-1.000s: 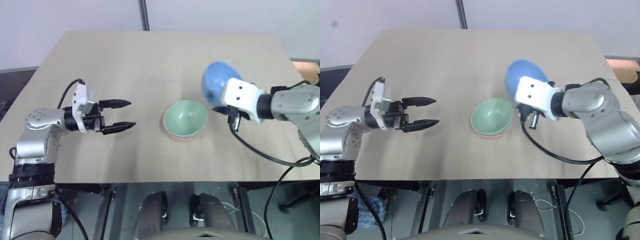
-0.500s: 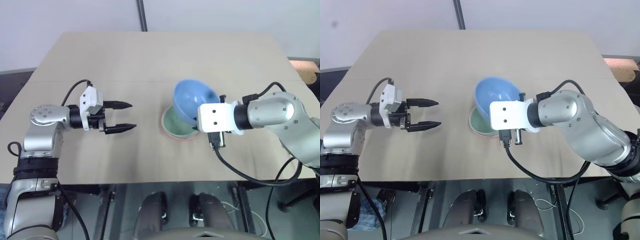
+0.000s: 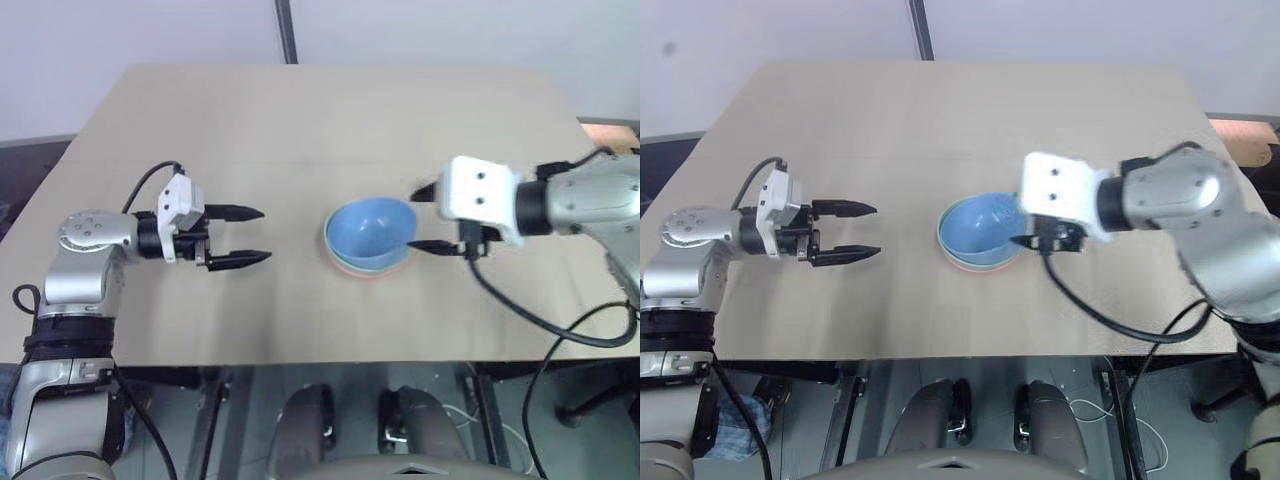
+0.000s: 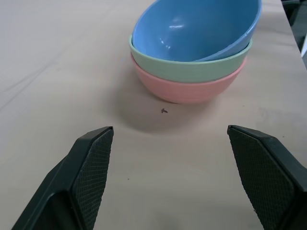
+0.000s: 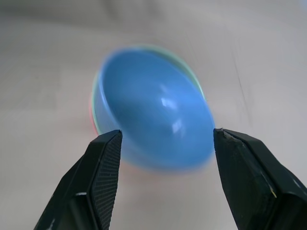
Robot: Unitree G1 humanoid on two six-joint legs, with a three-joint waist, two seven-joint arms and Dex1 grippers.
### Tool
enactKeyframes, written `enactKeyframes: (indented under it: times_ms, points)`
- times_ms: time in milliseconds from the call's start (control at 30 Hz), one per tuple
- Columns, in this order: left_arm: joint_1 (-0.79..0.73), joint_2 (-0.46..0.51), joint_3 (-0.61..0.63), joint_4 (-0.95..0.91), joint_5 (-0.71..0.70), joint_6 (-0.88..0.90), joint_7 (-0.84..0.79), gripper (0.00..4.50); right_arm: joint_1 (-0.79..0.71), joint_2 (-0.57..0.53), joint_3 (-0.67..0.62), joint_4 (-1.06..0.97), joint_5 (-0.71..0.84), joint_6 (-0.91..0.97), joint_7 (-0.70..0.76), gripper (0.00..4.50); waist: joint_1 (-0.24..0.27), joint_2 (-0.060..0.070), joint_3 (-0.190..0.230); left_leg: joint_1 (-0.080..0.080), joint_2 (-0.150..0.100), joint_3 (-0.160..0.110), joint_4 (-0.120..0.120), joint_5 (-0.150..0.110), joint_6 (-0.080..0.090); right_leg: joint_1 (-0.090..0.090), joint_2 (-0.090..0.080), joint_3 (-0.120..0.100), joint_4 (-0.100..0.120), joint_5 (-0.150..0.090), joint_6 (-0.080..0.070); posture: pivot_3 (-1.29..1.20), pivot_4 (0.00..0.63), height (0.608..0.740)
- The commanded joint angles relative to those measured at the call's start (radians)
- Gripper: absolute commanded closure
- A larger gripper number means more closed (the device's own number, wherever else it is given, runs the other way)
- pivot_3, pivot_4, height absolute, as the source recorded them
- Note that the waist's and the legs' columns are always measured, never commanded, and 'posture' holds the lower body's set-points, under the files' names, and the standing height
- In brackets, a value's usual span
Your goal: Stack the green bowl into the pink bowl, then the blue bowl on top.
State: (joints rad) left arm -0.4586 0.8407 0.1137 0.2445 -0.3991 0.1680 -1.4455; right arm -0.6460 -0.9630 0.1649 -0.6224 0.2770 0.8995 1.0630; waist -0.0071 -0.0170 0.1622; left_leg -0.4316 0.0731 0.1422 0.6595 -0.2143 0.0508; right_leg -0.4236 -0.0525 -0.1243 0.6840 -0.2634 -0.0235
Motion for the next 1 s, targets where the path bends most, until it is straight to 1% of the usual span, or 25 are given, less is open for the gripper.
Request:
enactKeyframes:
  times_ms: [33,200,267,467,567,733,1000]
  points:
    - [0.026,0.024,0.048,-0.076,-0.039,0.035,0.031,0.45,0.129,-0.050,-0.154,-0.038,0.056,-0.042,0.026,1.17,-0.001,0.000,0.000,0.000,0.000,0.000,0.000,0.000,0.000,0.000,0.000,0.000,0.000,0.000,0.000,0.00,0.150,0.740]
    - [0.076,0.032,0.092,-0.144,-0.056,0.081,0.099,0.45,0.285,-0.007,-0.387,-0.015,0.205,-0.067,0.048,1.17,-0.008,0.000,0.000,0.001,0.001,0.000,0.000,0.000,0.000,0.000,0.001,0.001,0.001,0.000,0.000,0.00,0.150,0.740]
    - [0.091,0.028,0.107,-0.167,-0.067,0.104,0.128,0.45,0.328,-0.002,-0.454,0.018,0.237,-0.103,0.068,1.17,-0.005,0.000,0.000,0.002,0.001,0.000,0.000,0.000,0.000,0.000,0.000,0.001,0.002,0.000,0.001,0.00,0.150,0.740]
    - [0.138,0.031,0.122,-0.210,-0.071,0.107,0.160,0.45,0.355,0.044,-0.571,0.098,0.378,-0.100,0.048,1.17,-0.003,0.000,0.000,0.002,0.000,0.000,0.000,-0.001,0.001,0.001,0.000,0.001,0.002,0.000,0.001,0.00,0.150,0.740]
    - [0.165,0.027,0.125,-0.228,-0.075,0.101,0.171,0.45,0.387,0.089,-0.600,0.138,0.410,-0.140,0.034,1.17,-0.003,0.000,0.000,0.002,0.001,-0.001,0.000,-0.001,0.001,0.000,0.000,0.001,0.003,0.000,0.000,0.00,0.150,0.740]
    - [0.215,0.015,0.125,-0.257,-0.075,0.083,0.192,0.45,0.518,0.131,-0.587,0.209,0.342,-0.299,0.046,1.17,0.001,0.000,0.000,0.002,0.000,-0.001,0.000,-0.001,0.001,0.001,0.000,0.001,0.002,0.000,0.001,0.00,0.150,0.740]
    - [0.247,0.030,0.144,-0.274,-0.085,0.084,0.203,0.45,0.569,0.104,-0.593,0.267,0.355,-0.379,0.093,1.17,0.001,0.000,0.000,0.003,0.000,-0.001,0.000,-0.003,0.004,0.001,0.000,0.001,0.003,0.000,0.001,0.00,0.150,0.740]
